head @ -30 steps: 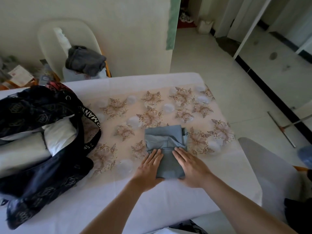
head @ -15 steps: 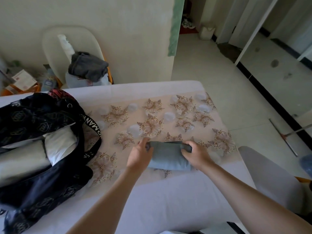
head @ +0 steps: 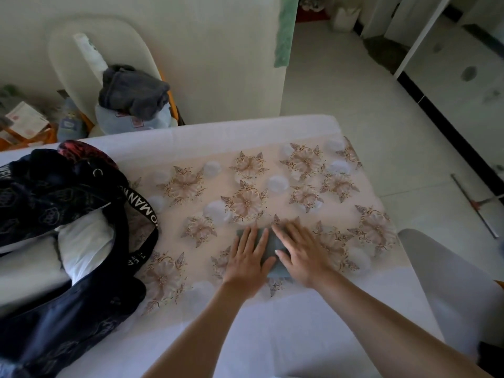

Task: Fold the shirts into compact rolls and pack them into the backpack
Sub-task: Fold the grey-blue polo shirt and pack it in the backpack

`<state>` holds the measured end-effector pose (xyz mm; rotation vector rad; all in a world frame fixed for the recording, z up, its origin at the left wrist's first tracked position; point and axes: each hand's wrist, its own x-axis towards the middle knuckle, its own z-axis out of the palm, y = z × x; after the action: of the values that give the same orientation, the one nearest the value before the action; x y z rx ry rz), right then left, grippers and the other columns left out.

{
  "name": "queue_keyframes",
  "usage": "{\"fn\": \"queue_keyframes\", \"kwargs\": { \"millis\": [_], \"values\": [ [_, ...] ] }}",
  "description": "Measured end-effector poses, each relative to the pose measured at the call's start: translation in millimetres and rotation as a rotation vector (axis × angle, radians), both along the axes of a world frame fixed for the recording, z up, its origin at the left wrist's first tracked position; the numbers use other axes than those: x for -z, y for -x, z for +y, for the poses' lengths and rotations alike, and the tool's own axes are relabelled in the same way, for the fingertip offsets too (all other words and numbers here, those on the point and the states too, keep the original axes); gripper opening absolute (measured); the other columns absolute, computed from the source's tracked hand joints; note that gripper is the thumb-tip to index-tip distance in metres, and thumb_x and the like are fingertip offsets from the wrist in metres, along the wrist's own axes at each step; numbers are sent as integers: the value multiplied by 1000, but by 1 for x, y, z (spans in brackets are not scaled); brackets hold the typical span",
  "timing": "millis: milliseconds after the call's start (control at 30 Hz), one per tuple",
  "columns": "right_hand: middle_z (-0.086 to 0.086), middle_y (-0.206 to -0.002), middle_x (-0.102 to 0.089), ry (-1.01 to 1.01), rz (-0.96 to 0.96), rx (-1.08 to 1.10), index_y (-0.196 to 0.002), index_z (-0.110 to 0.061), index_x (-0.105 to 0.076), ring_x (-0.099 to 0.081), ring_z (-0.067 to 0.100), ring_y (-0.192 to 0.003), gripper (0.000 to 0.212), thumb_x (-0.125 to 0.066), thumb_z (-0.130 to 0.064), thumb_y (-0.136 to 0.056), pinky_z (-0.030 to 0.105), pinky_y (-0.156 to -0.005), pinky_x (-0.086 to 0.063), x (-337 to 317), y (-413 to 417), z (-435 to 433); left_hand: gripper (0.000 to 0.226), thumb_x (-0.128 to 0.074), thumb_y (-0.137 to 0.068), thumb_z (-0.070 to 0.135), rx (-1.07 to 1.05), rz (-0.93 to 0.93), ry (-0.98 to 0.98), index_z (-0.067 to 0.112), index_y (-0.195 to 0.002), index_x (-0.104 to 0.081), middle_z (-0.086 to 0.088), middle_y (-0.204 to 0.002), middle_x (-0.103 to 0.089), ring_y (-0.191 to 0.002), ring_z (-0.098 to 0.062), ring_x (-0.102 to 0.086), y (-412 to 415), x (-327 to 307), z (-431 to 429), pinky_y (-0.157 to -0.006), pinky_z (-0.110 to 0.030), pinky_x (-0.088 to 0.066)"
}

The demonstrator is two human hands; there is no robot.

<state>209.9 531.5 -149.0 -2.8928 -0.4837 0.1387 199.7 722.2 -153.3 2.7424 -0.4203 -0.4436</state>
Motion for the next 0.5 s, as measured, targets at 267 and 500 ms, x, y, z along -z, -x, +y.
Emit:
{"fn": "queue_keyframes", "kwargs": {
  "millis": [267, 500],
  "values": [
    [-1, -163, -21, -106, 160, 75, -158, -33, -11, -15, 21, -151, 65, -24, -57, -99, 39, -123, -14, 7, -5, -6, 76, -56, -92, 43, -642, 170, 284, 19, -153, -19, -5, -156, -27, -143, -24, -19, -12, -18, -4, -108, -51, -39],
    [-6, -161, -19, -203, 246, 187, -157, -33, -15, -15, 19, -148, 66, -37, -53, -98, 39, -121, -16, -1, 4, 0, 63, -76, -73, 40, -794, 474, 339, 16, -126, -51, -4, -113, -61, -95, -21, -60, -51, -44, 2, -65, -27, -48]
  ]
}}
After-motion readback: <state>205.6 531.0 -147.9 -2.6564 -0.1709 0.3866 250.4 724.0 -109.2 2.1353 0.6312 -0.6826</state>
